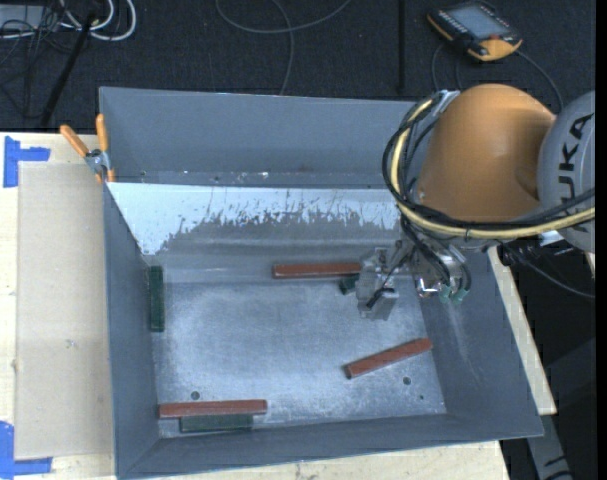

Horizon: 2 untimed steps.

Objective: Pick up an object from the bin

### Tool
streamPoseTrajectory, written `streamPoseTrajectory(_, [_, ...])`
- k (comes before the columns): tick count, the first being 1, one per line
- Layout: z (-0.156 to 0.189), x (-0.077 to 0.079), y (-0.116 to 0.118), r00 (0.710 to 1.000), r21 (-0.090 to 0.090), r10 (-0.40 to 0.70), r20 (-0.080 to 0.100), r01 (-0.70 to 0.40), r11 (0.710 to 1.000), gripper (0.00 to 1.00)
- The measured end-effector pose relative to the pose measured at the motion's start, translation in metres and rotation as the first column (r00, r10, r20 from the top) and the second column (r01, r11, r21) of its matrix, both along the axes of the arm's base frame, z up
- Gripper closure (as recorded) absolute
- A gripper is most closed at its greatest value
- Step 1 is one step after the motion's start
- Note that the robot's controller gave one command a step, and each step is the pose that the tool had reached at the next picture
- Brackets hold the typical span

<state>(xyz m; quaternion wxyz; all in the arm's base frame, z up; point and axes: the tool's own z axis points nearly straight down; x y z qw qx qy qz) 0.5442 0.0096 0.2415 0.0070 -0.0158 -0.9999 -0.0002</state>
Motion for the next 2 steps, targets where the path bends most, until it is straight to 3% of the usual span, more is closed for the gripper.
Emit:
streamPoseTrajectory(1, [0.002, 0.002, -0.006, 0.971, -0.003, 0.239, 0.026, -0.239, 0.971, 1.0])
streamPoseTrajectory(2, [-0.024, 0.009, -0.016, 0.99, 0.001, 0.137, 0.012, -0.137, 0.991, 1.0])
